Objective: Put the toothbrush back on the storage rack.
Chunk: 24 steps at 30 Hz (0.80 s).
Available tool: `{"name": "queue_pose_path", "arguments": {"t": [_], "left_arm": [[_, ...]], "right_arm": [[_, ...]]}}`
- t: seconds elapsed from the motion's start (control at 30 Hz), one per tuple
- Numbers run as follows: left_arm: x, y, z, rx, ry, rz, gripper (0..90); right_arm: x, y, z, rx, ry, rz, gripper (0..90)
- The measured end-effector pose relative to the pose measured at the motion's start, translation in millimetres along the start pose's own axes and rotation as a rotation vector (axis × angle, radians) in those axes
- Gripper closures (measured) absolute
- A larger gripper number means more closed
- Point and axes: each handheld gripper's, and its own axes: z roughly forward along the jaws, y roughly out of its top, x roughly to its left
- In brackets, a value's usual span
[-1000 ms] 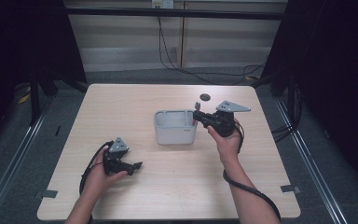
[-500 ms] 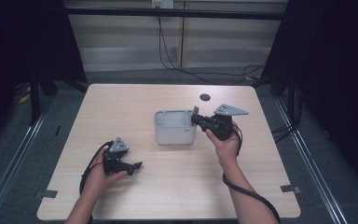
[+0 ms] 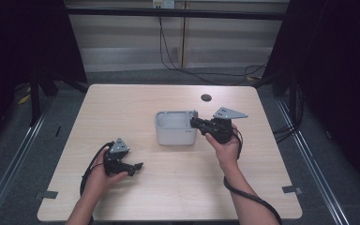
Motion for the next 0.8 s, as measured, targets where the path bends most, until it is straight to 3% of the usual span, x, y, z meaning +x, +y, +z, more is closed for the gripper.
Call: {"name": "queue_pose_path", "arguments": {"t": [0.6,0.8], "left_arm": [[0.0,0.0,0.0,0.000,0.000,0.000,15.4],[0.1,0.0,0.0,0.000,-0.001,0.000,15.4]], "right_arm": [[0.1,1.8,1.7,0.010,0.007,-0.006,77.7],[-0.2,3.0,0.0,0.019,-0.002,-0.006,69.2]]}}
